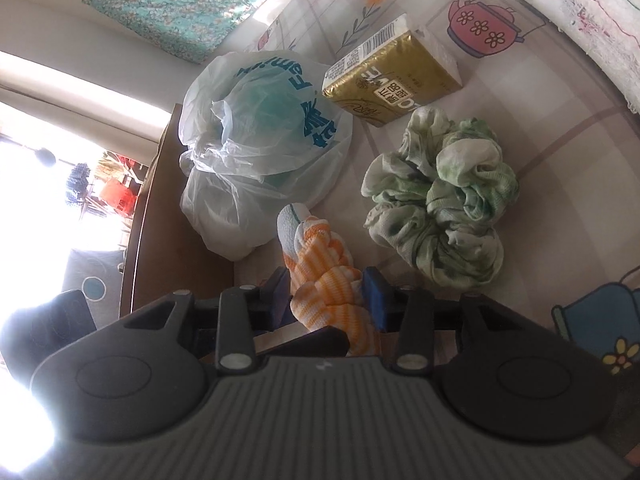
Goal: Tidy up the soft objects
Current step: 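Carry the striped towel with the right tool over the box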
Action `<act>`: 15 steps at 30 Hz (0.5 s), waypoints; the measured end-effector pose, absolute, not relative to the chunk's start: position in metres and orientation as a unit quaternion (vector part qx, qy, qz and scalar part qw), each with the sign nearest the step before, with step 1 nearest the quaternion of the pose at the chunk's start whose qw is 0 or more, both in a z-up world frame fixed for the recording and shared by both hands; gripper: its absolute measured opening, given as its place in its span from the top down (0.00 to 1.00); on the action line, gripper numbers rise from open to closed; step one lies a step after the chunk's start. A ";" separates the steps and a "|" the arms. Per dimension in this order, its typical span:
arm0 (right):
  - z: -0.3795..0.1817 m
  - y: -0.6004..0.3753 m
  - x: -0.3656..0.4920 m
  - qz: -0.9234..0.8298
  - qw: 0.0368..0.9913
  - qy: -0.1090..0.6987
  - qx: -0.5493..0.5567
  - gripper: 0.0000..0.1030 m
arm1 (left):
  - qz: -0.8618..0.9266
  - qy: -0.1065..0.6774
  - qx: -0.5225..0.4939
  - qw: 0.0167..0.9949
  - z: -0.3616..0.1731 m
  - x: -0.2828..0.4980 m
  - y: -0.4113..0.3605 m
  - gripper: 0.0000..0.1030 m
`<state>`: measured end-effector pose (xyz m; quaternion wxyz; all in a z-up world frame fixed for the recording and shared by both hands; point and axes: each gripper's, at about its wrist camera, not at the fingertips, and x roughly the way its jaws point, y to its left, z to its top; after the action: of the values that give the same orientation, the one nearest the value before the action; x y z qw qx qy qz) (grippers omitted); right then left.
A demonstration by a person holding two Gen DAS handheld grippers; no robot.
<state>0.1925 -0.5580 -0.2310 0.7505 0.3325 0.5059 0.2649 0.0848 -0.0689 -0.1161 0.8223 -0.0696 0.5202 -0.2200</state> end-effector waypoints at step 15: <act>-0.198 -0.559 0.199 0.296 0.744 0.472 0.370 0.63 | -0.225 0.466 -0.019 0.855 -0.069 0.096 -0.077 0.43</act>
<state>0.1986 -0.5590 -0.1981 0.7437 0.3695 0.4717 0.2965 0.0957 -0.0774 -0.0693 0.8554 -0.0194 0.4662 -0.2248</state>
